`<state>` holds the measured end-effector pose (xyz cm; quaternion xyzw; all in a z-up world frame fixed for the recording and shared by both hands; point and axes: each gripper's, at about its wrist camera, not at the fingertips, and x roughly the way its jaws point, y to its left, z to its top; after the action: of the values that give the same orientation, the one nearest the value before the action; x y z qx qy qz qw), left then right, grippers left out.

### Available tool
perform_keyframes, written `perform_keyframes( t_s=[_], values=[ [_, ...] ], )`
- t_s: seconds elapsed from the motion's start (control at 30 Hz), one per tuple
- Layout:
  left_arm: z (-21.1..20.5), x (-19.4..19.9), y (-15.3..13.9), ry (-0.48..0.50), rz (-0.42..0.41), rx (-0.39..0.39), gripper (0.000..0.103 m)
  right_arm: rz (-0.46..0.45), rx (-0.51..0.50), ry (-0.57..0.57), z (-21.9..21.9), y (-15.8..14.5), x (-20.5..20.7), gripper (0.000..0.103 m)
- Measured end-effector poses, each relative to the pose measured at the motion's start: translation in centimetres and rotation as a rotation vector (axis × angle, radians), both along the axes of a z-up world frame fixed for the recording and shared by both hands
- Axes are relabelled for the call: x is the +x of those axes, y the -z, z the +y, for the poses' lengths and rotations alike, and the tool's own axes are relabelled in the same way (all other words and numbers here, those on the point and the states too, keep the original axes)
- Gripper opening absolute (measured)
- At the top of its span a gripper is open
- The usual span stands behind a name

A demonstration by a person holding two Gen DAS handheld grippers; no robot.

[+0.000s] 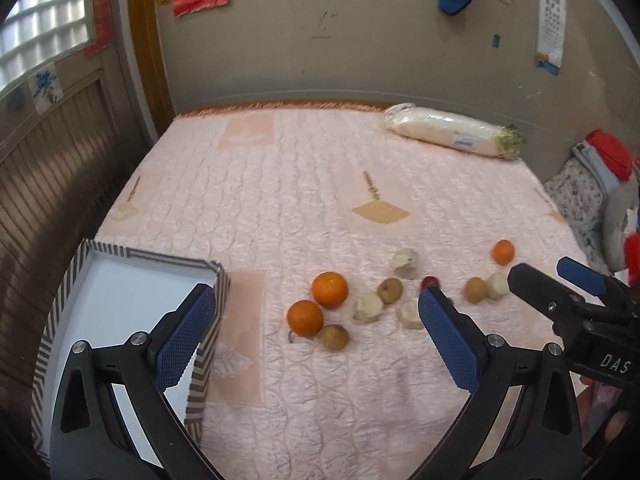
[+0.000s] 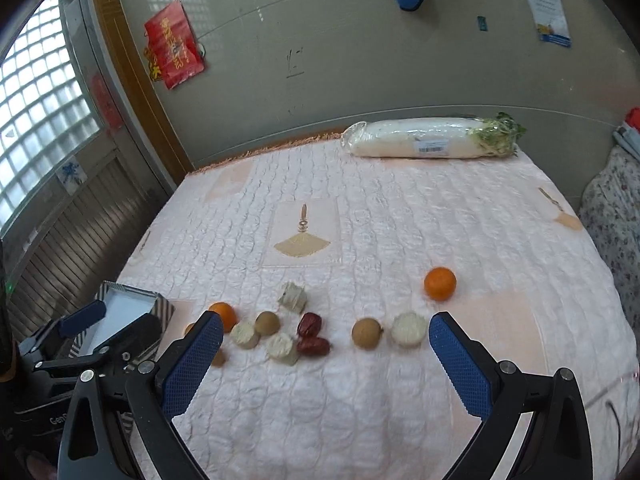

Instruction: Organize fruits

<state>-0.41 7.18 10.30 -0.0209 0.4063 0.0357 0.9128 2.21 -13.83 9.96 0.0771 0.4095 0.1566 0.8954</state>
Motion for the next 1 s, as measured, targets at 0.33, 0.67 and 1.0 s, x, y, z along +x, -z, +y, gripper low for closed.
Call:
perform_keyframes(
  t_s=[0.33, 0.67, 1.0],
  values=[
    [1.5, -1.7, 5.0, 0.011, 0.067, -0.030, 0.102, 0.072, -0.022, -0.221, 0.9, 5.4, 0.5, 0.074],
    [2.5, -0.5, 6.0, 0.023, 0.081, -0.036, 0.102, 0.055, -0.068, -0.197, 1.3, 7.0, -1.2, 0.071],
    [3.0, 3.2, 6.7, -0.060, 0.138, -0.054, 0.096, 0.013, -0.061, -0.242, 2.7, 5.9, -0.6, 0.071]
  ],
)
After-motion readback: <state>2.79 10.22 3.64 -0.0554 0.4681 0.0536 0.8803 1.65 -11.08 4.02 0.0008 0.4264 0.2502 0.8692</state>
